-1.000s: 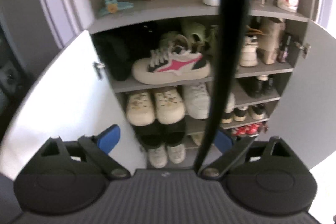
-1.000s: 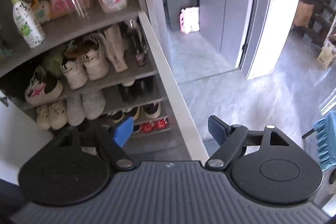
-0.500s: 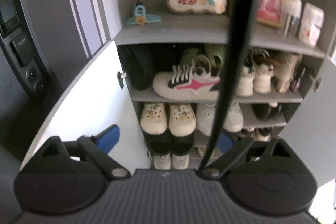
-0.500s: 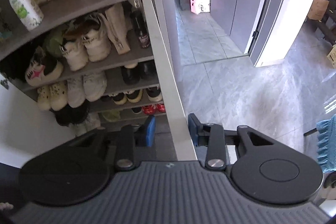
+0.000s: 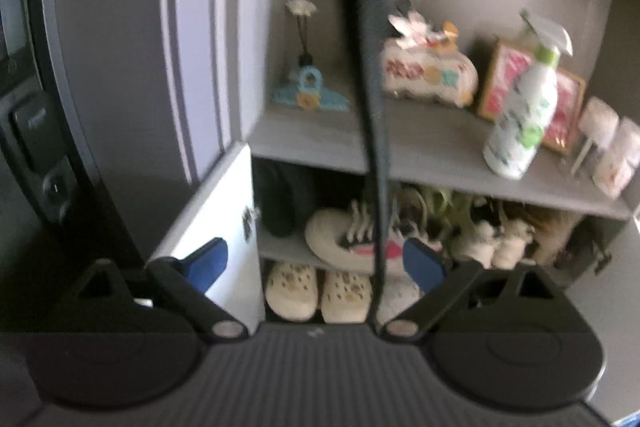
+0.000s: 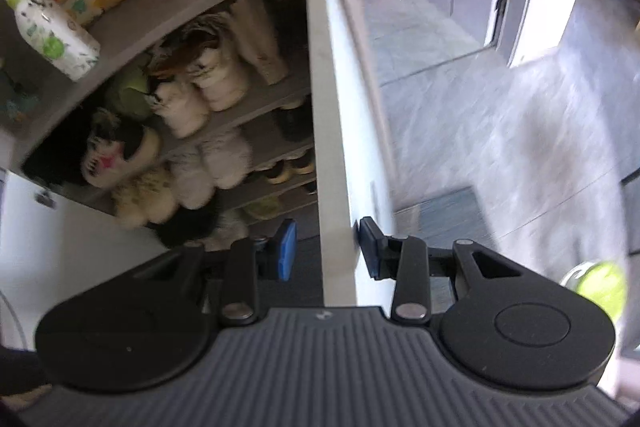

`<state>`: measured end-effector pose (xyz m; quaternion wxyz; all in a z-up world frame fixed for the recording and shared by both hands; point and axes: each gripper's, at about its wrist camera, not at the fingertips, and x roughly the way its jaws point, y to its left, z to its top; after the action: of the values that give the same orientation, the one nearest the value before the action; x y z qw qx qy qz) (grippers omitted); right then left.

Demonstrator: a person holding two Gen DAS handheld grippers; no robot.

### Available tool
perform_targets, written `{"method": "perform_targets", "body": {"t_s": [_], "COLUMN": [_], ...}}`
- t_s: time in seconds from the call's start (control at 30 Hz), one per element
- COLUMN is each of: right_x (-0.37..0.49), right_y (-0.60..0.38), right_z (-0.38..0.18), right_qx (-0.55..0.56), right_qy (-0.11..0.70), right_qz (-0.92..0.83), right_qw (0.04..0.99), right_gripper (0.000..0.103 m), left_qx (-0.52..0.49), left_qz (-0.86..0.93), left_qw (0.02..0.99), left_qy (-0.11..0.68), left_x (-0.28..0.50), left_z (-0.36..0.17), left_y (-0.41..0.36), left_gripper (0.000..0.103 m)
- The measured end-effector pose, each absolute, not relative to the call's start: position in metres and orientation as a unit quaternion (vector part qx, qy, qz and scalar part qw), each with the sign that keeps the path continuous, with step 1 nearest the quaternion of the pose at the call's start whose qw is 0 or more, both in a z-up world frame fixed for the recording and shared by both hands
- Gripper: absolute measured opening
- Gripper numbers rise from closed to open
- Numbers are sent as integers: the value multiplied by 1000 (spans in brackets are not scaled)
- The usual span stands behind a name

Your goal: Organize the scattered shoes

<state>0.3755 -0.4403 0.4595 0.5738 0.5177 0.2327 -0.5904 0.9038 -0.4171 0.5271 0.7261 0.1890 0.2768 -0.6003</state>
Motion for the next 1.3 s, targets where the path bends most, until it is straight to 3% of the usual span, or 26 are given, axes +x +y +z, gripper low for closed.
{"method": "perform_targets", "body": {"t_s": [0.23,0.43,0.6,1.0,1.3], "right_x": [430,463,478,475,466], "right_y": [-456,-488,-527,-586,-615], "right_z": [442,426,406,344,309], "right_qx": [557,587,612,692,735], "right_qy": [153,67,18,-83,-164], "right_qz": [-583,-551,-524,-416,-343], "right_qw": [571,589,591,584,561], "right_gripper": [36,43,55,84,86], "left_qx": [170,182,193,220,237], "left_qz": [-613,-611,-585,-529,-510], "left_qw": [723,733,753,784,791], "left_qy": [271,238,232,240,242], "left_x": [937,948,944,869,804], "left_z": [541,550,549,541,533], "left_y": [-440,-447,-452,-468,-475], "left_gripper": [96,96,96,96,96]}}
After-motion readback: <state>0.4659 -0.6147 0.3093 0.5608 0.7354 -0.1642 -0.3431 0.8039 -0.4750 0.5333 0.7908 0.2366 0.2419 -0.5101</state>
